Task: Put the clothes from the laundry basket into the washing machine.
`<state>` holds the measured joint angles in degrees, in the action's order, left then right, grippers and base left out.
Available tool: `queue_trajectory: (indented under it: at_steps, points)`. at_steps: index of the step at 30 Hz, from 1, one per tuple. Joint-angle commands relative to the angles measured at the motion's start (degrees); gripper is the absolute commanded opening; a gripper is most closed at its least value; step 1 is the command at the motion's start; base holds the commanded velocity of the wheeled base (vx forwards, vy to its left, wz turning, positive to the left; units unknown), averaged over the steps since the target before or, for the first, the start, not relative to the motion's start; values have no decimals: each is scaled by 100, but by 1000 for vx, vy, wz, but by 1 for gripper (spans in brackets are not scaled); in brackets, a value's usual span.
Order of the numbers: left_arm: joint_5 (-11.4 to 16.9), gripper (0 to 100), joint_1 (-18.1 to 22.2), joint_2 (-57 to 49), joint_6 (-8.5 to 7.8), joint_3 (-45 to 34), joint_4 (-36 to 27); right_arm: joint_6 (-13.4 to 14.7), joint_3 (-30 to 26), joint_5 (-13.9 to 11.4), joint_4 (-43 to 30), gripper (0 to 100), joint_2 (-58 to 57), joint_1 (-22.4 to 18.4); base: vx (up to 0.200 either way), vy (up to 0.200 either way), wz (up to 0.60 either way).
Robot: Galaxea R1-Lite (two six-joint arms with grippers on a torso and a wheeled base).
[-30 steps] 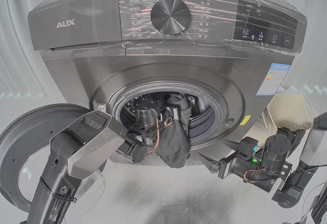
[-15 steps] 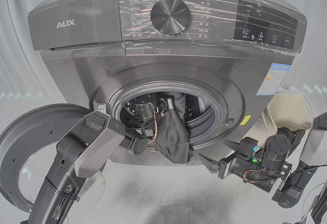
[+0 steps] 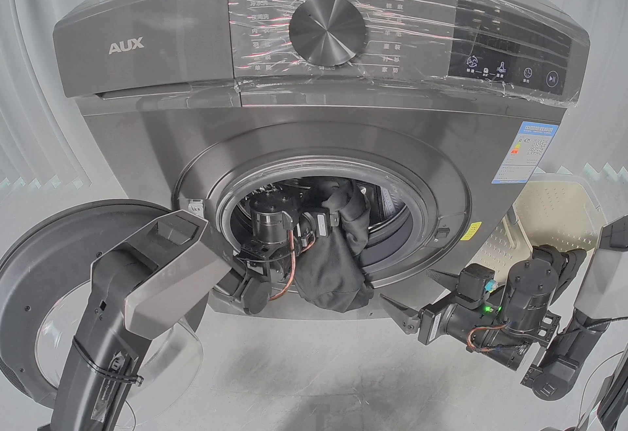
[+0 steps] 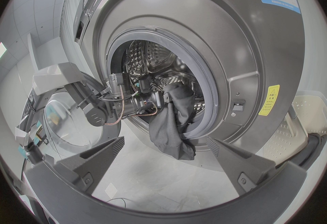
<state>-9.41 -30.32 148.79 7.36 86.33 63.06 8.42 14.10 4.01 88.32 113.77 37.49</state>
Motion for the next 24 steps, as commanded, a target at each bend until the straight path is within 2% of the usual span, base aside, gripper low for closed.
queue_trajectory:
  at_steps: [1, 5, 11, 14, 20, 24]
  points:
    - [317, 100, -132, -860, -16, -1312, -40, 1, -4, 3, 1, 100, 31, 13, 0, 0, 0]
    - [423, 100, -194, -992, -24, -1690, -224, 1, -4, -6, 1, 100, 57, 13, 0, 0, 0]
    - [581, 100, -220, -992, -24, -1725, -233, 1, 5, -6, 1, 100, 145, 13, 0, 0, 0]
    - [809, 100, -343, -966, -33, -1804, -224, 1, 5, -6, 1, 100, 145, 13, 0, 0, 0]
    - [924, 100, -440, -684, -51, -1743, -242, 1, 22, -6, 1, 100, 136, 13, 0, 0, 0]
    - [915, 100, -431, -429, -253, -1690, -224, 1, 31, -6, 1, 100, 127, 13, 0, 0, 0]
